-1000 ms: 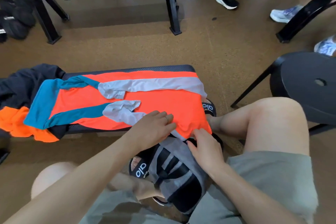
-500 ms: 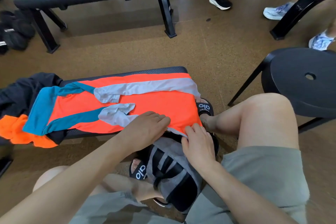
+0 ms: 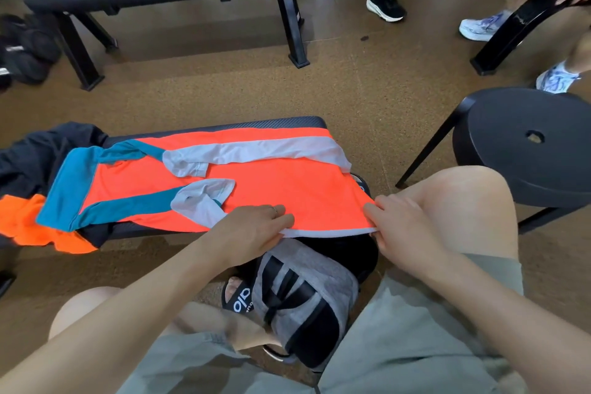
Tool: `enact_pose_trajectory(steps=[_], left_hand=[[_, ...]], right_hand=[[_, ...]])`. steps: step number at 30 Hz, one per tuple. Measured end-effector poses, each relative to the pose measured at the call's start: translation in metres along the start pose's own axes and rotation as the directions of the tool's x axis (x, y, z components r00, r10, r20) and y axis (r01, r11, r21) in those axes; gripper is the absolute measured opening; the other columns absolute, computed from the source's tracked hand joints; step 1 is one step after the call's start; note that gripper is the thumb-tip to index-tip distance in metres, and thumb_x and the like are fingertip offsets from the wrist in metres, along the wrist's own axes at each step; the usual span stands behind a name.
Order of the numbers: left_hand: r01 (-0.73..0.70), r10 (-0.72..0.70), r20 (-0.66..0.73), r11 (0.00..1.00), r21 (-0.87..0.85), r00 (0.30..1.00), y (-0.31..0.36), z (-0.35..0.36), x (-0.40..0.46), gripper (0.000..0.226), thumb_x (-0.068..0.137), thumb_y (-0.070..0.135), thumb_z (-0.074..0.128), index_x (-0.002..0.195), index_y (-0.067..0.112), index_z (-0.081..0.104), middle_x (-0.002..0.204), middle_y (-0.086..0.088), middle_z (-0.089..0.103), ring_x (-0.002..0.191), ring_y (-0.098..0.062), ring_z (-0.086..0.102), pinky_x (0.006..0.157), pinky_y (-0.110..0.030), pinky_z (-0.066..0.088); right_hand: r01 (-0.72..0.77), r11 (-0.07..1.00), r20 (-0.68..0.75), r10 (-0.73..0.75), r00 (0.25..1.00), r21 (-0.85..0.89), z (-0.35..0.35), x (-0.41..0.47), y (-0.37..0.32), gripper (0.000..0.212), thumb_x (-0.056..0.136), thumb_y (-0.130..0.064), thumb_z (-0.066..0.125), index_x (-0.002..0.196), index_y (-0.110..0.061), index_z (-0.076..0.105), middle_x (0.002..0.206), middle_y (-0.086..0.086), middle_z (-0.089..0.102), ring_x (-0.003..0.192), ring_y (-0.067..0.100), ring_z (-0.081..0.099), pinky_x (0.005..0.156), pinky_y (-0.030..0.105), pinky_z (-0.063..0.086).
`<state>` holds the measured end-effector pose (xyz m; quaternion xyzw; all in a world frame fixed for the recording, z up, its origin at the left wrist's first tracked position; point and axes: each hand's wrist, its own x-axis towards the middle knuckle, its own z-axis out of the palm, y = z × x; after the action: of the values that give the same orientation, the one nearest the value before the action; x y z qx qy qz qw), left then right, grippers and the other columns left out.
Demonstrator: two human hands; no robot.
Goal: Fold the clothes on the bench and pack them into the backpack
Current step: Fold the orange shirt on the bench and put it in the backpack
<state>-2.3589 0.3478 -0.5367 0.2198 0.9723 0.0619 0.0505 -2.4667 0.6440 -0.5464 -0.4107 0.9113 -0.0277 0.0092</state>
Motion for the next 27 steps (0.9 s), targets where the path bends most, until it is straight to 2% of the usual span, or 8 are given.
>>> enact_pose_trajectory(steps=[5, 8, 13, 15, 17, 23, 25, 27], left_hand=[[0.108, -0.108, -0.002, 0.992, -0.06, 0.994, -0.009, -0.004, -0.009, 0.029, 0.1, 0.042, 0.036, 0.1, 0.017, 0.05, 0.089, 0.003, 0.05, 0.074, -0.024, 0.055, 0.055, -0.04, 0.046], [0.192, -0.19, 0.032, 0.975, -0.114, 0.981, -0.017, -0.013, -0.009, 0.031, 0.098, 0.049, 0.031, 0.096, 0.021, 0.045, 0.082, 0.008, 0.045, 0.077, -0.021, 0.053, 0.06, -0.04, 0.045], [0.198, -0.161, 0.194, 0.962, -0.187, 0.968, -0.019, -0.019, -0.01, 0.015, 0.101, 0.04, 0.045, 0.096, 0.026, 0.045, 0.082, 0.01, 0.045, 0.075, -0.015, 0.045, 0.07, -0.041, 0.046], [0.187, -0.145, 0.232, 0.967, -0.172, 0.962, -0.017, -0.018, -0.011, 0.016, 0.102, 0.038, 0.049, 0.093, 0.027, 0.041, 0.077, 0.007, 0.044, 0.073, -0.016, 0.044, 0.069, -0.041, 0.044], [0.197, -0.156, 0.229, 0.966, -0.169, 0.961, -0.017, -0.017, -0.012, 0.017, 0.101, 0.038, 0.051, 0.093, 0.026, 0.042, 0.072, 0.006, 0.042, 0.071, -0.018, 0.043, 0.067, -0.041, 0.042], [0.235, -0.195, 0.186, 0.945, -0.226, 0.963, -0.028, -0.018, -0.013, 0.015, 0.099, 0.041, 0.051, 0.093, 0.034, 0.039, 0.073, 0.006, 0.047, 0.07, -0.017, 0.048, 0.067, -0.039, 0.044], [0.24, -0.2, 0.178, 0.939, -0.246, 0.964, -0.031, -0.02, -0.012, 0.012, 0.1, 0.039, 0.051, 0.097, 0.032, 0.042, 0.075, 0.008, 0.051, 0.07, -0.015, 0.048, 0.067, -0.038, 0.044], [0.235, -0.197, 0.167, 0.939, -0.253, 0.966, -0.033, -0.022, -0.011, 0.011, 0.1, 0.037, 0.052, 0.1, 0.029, 0.045, 0.073, 0.012, 0.049, 0.068, -0.013, 0.047, 0.065, -0.037, 0.044]], right_hand=[[-0.002, 0.998, 0.005, 0.001, 1.0, 0.07, -0.004, 0.009, 0.014, 0.017, 0.072, -0.012, 0.064, 0.077, -0.02, 0.05, 0.073, 0.003, 0.049, 0.067, 0.031, 0.055, 0.063, 0.033, 0.028], [0.054, 0.99, 0.022, -0.057, 0.998, 0.127, -0.016, 0.026, 0.024, 0.005, 0.075, -0.019, 0.05, 0.071, -0.021, 0.047, 0.072, 0.002, 0.04, 0.069, 0.036, 0.056, 0.061, 0.035, 0.03], [0.347, 0.935, 0.066, -0.352, 0.934, 0.078, -0.02, 0.029, 0.032, 0.007, 0.069, -0.023, 0.051, 0.062, -0.024, 0.048, 0.069, 0.0, 0.048, 0.06, 0.028, 0.055, 0.052, 0.034, 0.038], [0.4, 0.916, 0.173, -0.401, 0.9, 0.041, -0.012, 0.024, 0.03, 0.007, 0.065, -0.02, 0.056, 0.066, -0.025, 0.051, 0.072, -0.004, 0.052, 0.068, 0.024, 0.057, 0.061, 0.035, 0.045], [0.375, 0.925, 0.267, -0.378, 0.886, 0.064, -0.012, 0.025, 0.028, 0.009, 0.066, -0.019, 0.053, 0.073, -0.024, 0.055, 0.078, -0.004, 0.055, 0.081, 0.024, 0.058, 0.075, 0.039, 0.05], [0.423, 0.881, 0.135, -0.456, 0.88, 0.214, -0.018, 0.039, 0.028, 0.023, 0.061, -0.02, 0.035, 0.072, -0.02, 0.055, 0.086, -0.003, 0.06, 0.091, 0.024, 0.058, 0.085, 0.037, 0.049], [0.389, 0.87, 0.175, -0.452, 0.875, 0.302, -0.017, 0.043, 0.027, 0.028, 0.06, -0.015, 0.038, 0.077, -0.016, 0.059, 0.087, -0.002, 0.062, 0.092, 0.025, 0.059, 0.083, 0.041, 0.048], [0.288, 0.886, 0.243, -0.388, 0.889, 0.364, -0.017, 0.046, 0.027, 0.017, 0.06, -0.013, 0.042, 0.073, -0.02, 0.05, 0.072, -0.002, 0.056, 0.079, 0.027, 0.055, 0.071, 0.045, 0.047]])
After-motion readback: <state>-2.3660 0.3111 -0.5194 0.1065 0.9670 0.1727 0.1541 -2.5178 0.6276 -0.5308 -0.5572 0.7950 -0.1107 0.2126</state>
